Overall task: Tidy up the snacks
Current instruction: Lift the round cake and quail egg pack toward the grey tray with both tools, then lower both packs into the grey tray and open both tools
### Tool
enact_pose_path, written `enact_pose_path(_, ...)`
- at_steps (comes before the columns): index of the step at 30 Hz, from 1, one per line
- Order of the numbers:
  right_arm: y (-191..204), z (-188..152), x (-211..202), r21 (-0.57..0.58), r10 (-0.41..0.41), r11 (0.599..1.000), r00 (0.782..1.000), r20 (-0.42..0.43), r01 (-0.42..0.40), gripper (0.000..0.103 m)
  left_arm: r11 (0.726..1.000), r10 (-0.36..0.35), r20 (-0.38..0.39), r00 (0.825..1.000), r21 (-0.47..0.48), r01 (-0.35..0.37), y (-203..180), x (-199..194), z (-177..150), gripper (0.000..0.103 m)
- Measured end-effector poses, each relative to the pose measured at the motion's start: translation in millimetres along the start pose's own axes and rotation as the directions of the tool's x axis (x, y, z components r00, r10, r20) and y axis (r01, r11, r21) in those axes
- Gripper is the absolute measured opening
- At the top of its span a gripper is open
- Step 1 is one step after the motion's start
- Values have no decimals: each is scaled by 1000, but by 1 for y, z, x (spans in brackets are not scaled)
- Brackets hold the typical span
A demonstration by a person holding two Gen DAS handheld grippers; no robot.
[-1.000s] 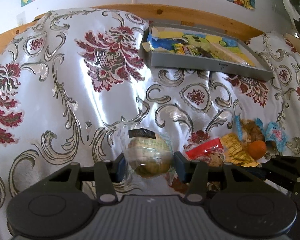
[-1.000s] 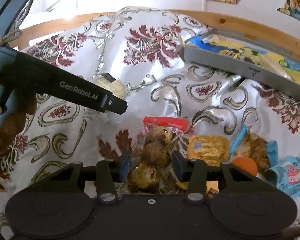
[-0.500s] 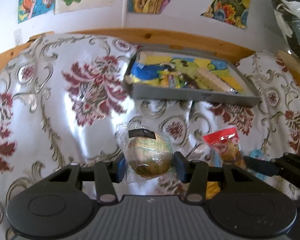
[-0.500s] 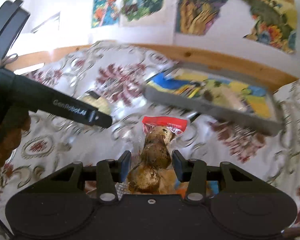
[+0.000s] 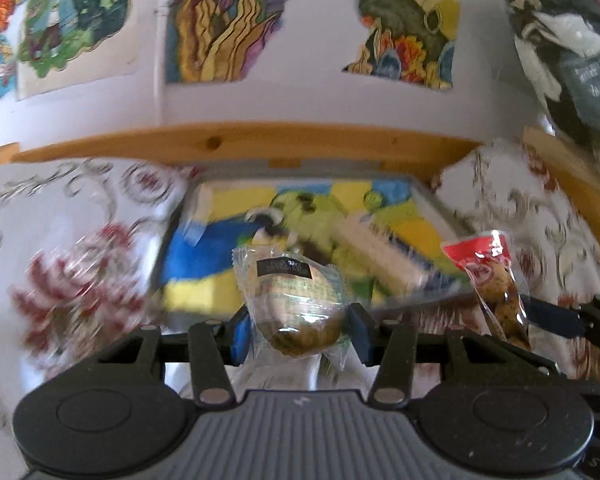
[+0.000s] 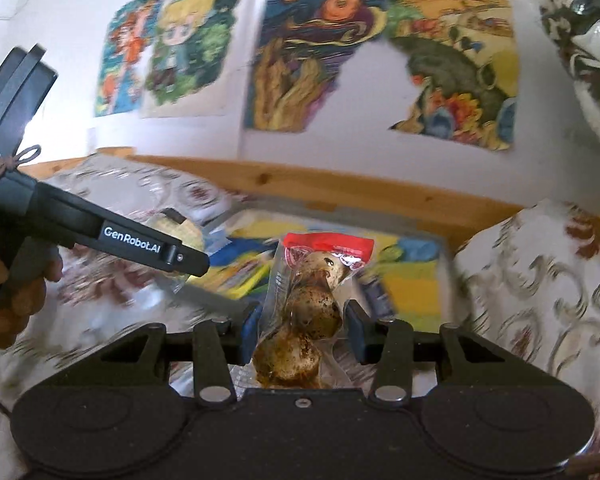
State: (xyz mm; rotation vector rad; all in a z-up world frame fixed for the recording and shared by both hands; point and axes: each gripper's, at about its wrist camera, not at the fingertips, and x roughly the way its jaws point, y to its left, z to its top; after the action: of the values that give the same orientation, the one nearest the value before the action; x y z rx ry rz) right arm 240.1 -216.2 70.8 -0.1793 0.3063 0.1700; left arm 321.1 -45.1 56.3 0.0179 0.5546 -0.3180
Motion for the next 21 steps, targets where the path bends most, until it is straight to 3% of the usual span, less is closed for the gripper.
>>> enact_pose_path(9,-54,46,68,-41,-66,997,998,-2,66,46,988,-33,121,992,-143,50,-1,74,37,53)
enact_pose_path(13,-72,52,97,-39,-54,998,998,-22,53,46,981,-35,90,995,-188,51,1,104,35,53)
enact_pose_path(21,-89,33,127,-7,-77,997,993,-91,77,46,985,-47,22,999,-164,50,-6,132,16,53)
